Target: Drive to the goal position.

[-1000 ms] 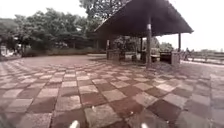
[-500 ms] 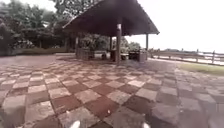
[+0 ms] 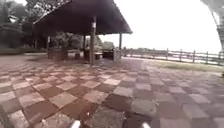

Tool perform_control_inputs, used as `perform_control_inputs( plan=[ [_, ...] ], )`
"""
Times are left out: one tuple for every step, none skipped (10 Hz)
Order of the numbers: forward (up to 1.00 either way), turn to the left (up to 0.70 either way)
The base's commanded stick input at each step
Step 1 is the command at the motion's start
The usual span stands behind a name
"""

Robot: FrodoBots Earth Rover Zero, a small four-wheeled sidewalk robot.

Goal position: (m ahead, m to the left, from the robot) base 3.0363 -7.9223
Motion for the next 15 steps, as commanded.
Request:
perform_control_inputs(
  plan=[
    [0.15,-0.35],
    [0.7,0.0],
    [0.7,0.0],
    [0.7,0.0],
    [0.7,0.0],
    [0.7,0.0],
    [0.7,0.0],
    [0.7,0.0],
    [0.7,0.0],
    [0.7,0.0],
    [0.7,0.0],
    [0.7,0.0],
    [0.7,0.0],
    [0.7,-0.15],
    [0.7,-0.27]
  ],
)
